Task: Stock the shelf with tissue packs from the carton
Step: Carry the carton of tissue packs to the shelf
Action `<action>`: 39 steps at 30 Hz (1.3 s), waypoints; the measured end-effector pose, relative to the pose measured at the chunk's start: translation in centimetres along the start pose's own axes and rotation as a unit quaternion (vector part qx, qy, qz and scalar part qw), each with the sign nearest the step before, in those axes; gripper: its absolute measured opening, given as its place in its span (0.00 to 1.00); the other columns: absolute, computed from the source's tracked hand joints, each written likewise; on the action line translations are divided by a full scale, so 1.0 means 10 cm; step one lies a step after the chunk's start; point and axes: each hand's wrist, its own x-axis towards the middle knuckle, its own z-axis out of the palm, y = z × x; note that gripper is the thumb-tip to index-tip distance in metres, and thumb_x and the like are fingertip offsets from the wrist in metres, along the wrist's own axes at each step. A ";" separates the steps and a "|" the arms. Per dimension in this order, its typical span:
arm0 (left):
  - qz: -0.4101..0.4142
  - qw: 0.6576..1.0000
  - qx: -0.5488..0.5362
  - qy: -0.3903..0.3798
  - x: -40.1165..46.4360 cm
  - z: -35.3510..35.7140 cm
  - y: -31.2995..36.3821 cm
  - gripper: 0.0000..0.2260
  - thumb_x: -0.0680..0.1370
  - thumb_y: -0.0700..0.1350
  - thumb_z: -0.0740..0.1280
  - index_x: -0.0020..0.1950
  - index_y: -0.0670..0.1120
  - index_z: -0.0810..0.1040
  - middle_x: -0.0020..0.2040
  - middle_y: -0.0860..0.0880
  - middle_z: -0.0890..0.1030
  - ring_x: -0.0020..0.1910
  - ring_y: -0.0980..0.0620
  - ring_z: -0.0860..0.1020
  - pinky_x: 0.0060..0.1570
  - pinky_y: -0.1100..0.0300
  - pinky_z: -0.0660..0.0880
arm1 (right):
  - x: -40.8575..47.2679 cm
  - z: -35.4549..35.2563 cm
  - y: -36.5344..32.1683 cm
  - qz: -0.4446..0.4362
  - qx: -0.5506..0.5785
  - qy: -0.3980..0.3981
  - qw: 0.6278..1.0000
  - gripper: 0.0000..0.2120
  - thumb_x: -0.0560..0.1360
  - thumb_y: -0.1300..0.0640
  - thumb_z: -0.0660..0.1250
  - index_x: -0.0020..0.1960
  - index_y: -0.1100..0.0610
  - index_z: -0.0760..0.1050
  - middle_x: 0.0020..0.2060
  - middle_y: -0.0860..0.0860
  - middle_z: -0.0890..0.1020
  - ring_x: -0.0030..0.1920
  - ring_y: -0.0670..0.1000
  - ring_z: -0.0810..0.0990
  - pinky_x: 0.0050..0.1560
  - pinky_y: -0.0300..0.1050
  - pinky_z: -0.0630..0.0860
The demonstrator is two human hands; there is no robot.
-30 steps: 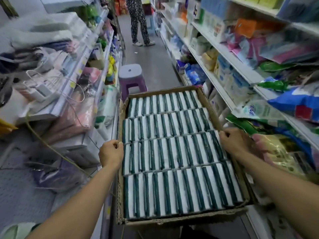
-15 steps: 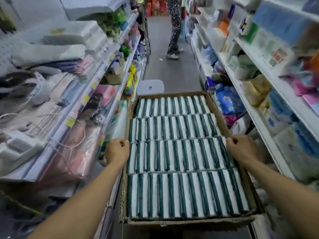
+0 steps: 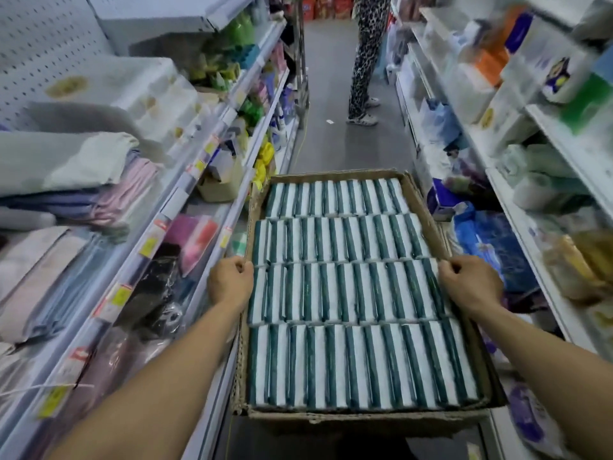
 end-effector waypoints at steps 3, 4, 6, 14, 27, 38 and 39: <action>-0.017 1.000 0.004 0.008 0.61 0.26 0.23 0.10 0.78 0.44 0.65 0.38 0.46 0.81 0.35 0.45 0.81 0.38 0.42 0.79 0.37 0.55 0.73 | 0.72 0.22 -0.26 -0.014 0.010 -0.006 1.000 0.19 0.75 0.56 0.64 0.27 0.57 0.65 0.29 0.55 0.73 0.34 0.58 0.74 0.31 0.44 0.60; -0.021 1.000 0.004 0.007 0.81 0.34 0.30 0.11 0.78 0.44 0.66 0.37 0.46 0.80 0.35 0.45 0.81 0.37 0.41 0.79 0.36 0.56 0.72 | 0.96 0.29 -0.35 -0.018 0.009 -0.008 1.000 0.20 0.75 0.56 0.64 0.26 0.57 0.64 0.28 0.55 0.72 0.33 0.57 0.73 0.30 0.44 0.60; -0.026 1.000 -0.002 0.010 1.20 0.49 0.44 0.12 0.78 0.42 0.66 0.34 0.47 0.77 0.34 0.44 0.80 0.37 0.41 0.78 0.35 0.56 0.71 | 1.39 0.43 -0.55 -0.023 0.011 -0.007 1.000 0.21 0.75 0.57 0.64 0.26 0.57 0.64 0.27 0.53 0.70 0.31 0.56 0.69 0.31 0.45 0.58; -0.060 0.998 -0.014 -0.001 2.81 1.01 0.56 0.07 0.78 0.42 0.67 0.40 0.46 0.82 0.37 0.46 0.82 0.41 0.42 0.80 0.42 0.56 0.73 | 2.70 1.34 -1.24 -0.019 0.024 -0.024 0.999 0.19 0.76 0.55 0.64 0.28 0.55 0.65 0.27 0.53 0.73 0.32 0.59 0.74 0.33 0.46 0.65; -0.054 0.998 0.005 -0.022 4.78 1.68 0.35 0.11 0.79 0.43 0.67 0.37 0.41 0.79 0.34 0.45 0.80 0.37 0.42 0.77 0.39 0.54 0.72 | 3.63 2.70 -2.02 0.053 0.042 -0.028 0.997 0.17 0.77 0.56 0.62 0.31 0.59 0.69 0.25 0.52 0.72 0.30 0.58 0.72 0.32 0.46 0.62; -0.081 0.996 0.004 -0.022 5.17 1.82 0.12 0.09 0.79 0.43 0.68 0.39 0.43 0.81 0.37 0.46 0.81 0.39 0.45 0.78 0.40 0.59 0.70 | 3.69 3.14 -2.24 0.066 0.047 -0.038 0.996 0.17 0.78 0.55 0.62 0.32 0.60 0.70 0.25 0.52 0.73 0.28 0.53 0.69 0.32 0.47 0.61; -0.080 0.996 0.010 -0.022 5.16 1.83 0.11 0.09 0.79 0.43 0.68 0.40 0.43 0.82 0.37 0.46 0.81 0.39 0.45 0.78 0.41 0.58 0.70 | 3.68 3.17 -2.23 0.068 0.042 -0.043 0.996 0.17 0.78 0.55 0.62 0.32 0.60 0.70 0.25 0.52 0.73 0.28 0.53 0.69 0.32 0.46 0.61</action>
